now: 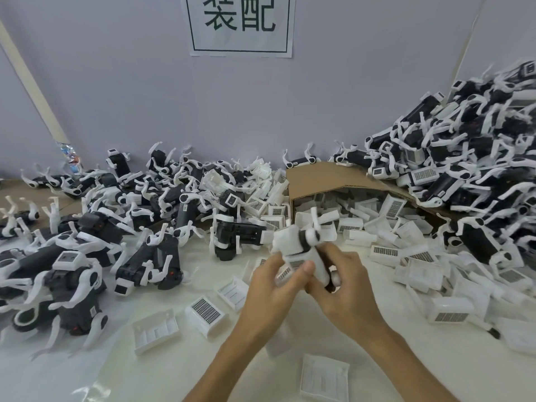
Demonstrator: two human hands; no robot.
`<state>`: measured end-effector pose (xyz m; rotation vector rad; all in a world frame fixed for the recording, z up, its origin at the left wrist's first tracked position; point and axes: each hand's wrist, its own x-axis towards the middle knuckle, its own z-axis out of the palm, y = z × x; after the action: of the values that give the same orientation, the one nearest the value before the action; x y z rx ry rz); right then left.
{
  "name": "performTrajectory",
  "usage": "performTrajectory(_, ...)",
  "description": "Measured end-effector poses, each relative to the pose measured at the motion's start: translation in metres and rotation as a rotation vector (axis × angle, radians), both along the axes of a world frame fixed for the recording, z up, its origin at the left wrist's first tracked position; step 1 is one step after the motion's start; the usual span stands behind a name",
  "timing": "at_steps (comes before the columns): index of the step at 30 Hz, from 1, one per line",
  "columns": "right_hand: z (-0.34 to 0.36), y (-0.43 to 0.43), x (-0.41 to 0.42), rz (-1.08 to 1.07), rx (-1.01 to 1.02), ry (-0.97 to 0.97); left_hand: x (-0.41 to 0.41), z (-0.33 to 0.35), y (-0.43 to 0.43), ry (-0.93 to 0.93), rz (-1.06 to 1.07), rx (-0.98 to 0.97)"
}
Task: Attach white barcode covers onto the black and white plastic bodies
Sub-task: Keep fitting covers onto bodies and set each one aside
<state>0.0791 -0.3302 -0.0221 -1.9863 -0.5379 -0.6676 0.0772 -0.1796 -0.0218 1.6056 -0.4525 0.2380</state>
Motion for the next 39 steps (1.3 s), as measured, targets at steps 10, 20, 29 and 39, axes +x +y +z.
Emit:
performTrajectory(10, 0.0, 0.0, 0.004, -0.019, -0.209, -0.04, 0.005, 0.004, 0.01, 0.357, -0.22, -0.386)
performTrajectory(20, -0.005, -0.004, 0.006, 0.075, -0.11, 0.121, 0.006, 0.004, 0.01, 0.317, -0.211, -0.39)
performTrajectory(29, 0.001, -0.015, 0.006, 0.027, -0.081, -0.111, 0.01, -0.005, 0.003, -0.056, 0.121, -0.079)
performTrajectory(39, -0.001, -0.002, 0.006, -0.044, -0.076, -0.166, 0.01, -0.013, 0.004, -0.417, 0.585, 0.421)
